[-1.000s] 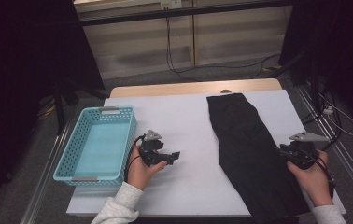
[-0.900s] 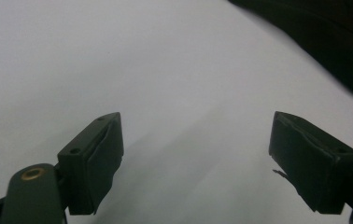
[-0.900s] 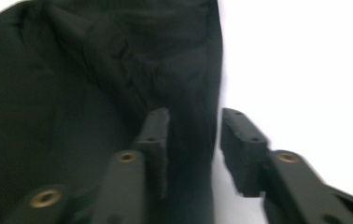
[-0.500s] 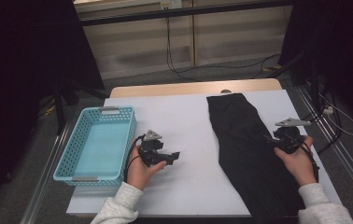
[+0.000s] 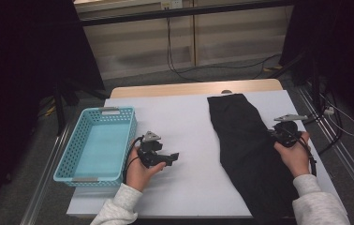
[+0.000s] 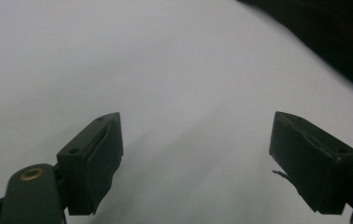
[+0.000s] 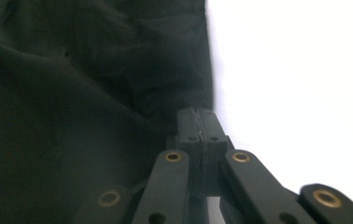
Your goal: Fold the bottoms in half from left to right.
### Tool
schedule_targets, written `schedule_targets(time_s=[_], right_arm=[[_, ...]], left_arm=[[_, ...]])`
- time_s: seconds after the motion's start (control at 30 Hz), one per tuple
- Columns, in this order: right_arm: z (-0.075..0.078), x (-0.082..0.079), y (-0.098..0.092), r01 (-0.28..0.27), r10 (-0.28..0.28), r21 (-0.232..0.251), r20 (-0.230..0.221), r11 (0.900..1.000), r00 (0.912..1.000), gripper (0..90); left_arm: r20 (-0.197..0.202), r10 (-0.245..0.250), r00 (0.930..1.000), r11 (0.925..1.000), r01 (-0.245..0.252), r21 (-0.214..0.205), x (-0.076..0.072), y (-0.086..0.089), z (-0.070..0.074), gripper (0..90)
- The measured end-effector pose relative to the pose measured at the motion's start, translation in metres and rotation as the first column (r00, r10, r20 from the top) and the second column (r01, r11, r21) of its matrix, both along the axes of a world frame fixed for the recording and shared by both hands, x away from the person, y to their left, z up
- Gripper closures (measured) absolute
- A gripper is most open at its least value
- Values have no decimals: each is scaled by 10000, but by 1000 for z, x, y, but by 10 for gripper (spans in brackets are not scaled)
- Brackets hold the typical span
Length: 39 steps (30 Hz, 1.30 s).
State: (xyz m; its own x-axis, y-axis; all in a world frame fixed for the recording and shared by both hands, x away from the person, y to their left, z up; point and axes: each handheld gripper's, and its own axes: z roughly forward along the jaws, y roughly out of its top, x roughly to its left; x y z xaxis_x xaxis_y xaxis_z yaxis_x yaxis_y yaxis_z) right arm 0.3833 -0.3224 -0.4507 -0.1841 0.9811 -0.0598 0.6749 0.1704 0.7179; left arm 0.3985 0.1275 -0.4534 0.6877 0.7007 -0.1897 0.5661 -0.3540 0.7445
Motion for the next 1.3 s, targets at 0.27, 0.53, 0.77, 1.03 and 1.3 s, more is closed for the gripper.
schedule_targets(time_s=[0.27, 0.53, 0.77, 1.03, 1.3], right_arm=[[6, 0, 14, -81, 96, -354, 413, 9993, 9991, 582], [16, 15, 45, -819, 783, 513, 686, 9953, 9946, 400], [15, 30, 75, -1272, 1201, 976, 754, 9871, 9899, 319], [7, 46, 98, -1461, 1388, 1150, 693, 9826, 9879, 252], [-3, 59, 120, -1463, 1435, 824, 392, 9858, 9889, 209]], left_arm=[[-56, 28, 10000, 10000, -27, 80, -1, 5, 1, 168], [-58, 77, 10000, 9999, -76, 92, -5, 8, 1, 152], [-72, 113, 9999, 9999, -113, 37, -8, 13, 2, 137], [-90, 120, 9999, 9999, -120, -17, -10, 15, 3, 129], [-260, 54, 9996, 10000, -55, -56, -12, 14, -1, 130]])
